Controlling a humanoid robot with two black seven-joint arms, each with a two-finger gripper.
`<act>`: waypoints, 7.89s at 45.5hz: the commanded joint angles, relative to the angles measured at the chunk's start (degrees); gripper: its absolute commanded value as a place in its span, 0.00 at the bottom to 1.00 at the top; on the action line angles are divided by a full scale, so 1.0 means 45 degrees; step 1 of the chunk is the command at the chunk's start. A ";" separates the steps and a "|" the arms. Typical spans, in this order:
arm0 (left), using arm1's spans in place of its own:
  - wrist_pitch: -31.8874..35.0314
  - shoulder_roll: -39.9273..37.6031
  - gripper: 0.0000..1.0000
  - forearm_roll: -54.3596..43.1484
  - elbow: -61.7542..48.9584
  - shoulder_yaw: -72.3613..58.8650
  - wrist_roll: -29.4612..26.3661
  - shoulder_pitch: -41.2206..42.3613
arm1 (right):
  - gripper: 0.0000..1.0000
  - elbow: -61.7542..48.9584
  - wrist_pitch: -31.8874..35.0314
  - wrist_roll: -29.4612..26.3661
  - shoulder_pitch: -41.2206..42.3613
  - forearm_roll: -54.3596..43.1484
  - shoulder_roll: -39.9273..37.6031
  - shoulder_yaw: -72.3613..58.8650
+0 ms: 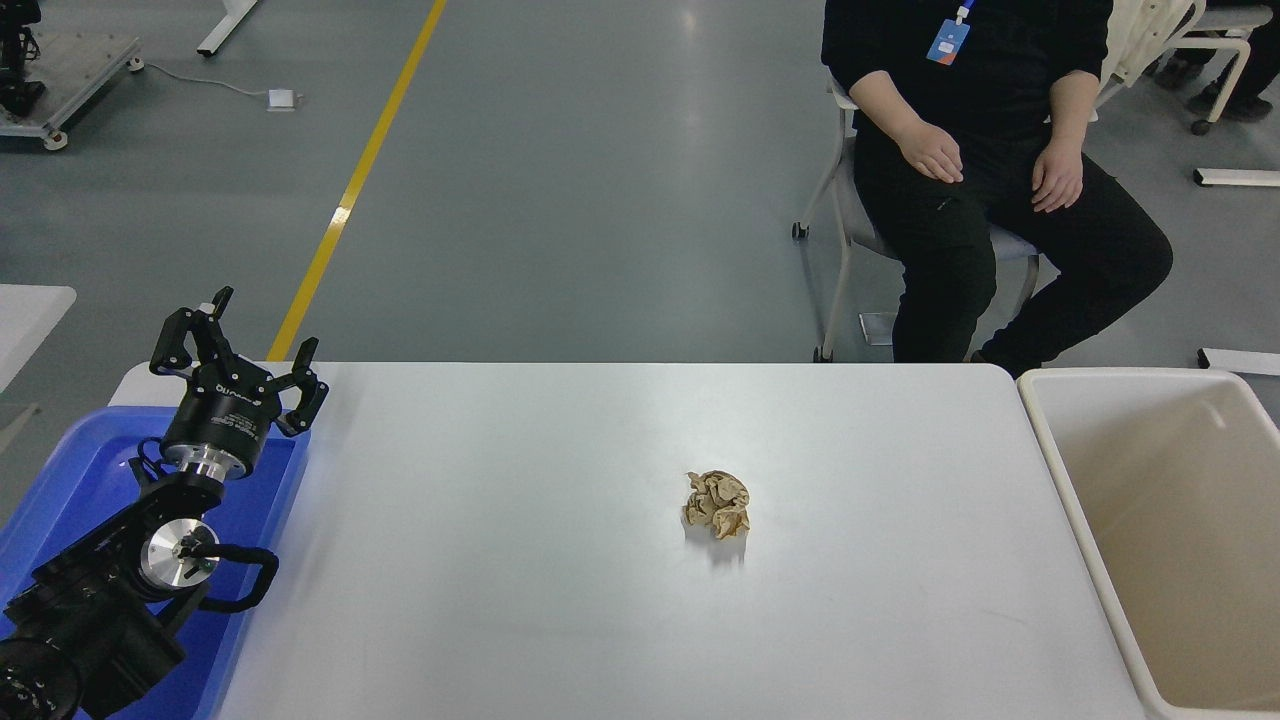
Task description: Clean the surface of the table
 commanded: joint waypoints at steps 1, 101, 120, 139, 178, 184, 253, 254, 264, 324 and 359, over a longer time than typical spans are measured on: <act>0.0001 -0.0010 1.00 0.0000 0.0000 0.0000 0.0000 0.0000 | 0.98 0.0455 0.0051 0.0087 0.1914 0.0037 -0.0925 0.1330; 0.0001 -0.0010 1.00 0.0000 0.0000 0.0000 0.0000 0.0000 | 0.99 1.0925 0.3019 0.0204 -0.4335 -0.0041 0.0735 1.2678; 0.0001 -0.0010 1.00 0.0000 0.0000 0.0000 0.0000 0.0000 | 0.99 0.8896 0.2883 0.0224 -0.2715 0.0018 0.0716 1.2425; 0.0001 0.0010 1.00 0.0000 0.0000 0.0000 0.0000 0.0000 | 0.99 0.7898 0.2980 0.0205 -0.0429 0.0037 -0.0574 0.8694; 0.0001 0.0010 1.00 0.0000 0.0000 0.0000 0.0000 0.0000 | 0.99 0.8541 0.3547 0.0244 0.6602 -0.4706 0.0676 -0.2164; 0.0001 0.0010 1.00 0.0000 0.0000 0.0000 0.0000 0.0000 | 0.99 0.9673 0.3547 0.0244 0.7129 -0.5957 0.0813 -0.3199; 0.0001 0.0010 1.00 0.0000 0.0000 0.0000 0.0000 0.0000 | 0.99 0.8251 0.0422 0.0244 0.4474 -0.9240 0.6730 -0.6853; 0.0001 0.0010 1.00 0.0000 0.0000 0.0000 0.0000 0.0000 | 0.99 0.8075 0.0402 0.0244 0.4397 -0.9240 0.6789 -0.6853; 0.0001 0.0010 1.00 0.0000 0.0000 0.0000 0.0000 0.0000 | 0.99 0.6317 0.0246 0.0244 0.3713 -0.9240 0.7356 -0.6853; 0.0001 0.0010 1.00 0.0000 0.0000 0.0000 0.0000 0.0000 | 0.97 0.6238 -0.0495 0.0263 0.2541 -0.9201 0.7454 -0.6853; 0.0001 -0.0010 1.00 0.0000 0.0000 0.0000 0.0000 0.0000 | 0.82 0.6238 -0.1219 0.0926 0.2482 -0.9259 0.7454 -0.6892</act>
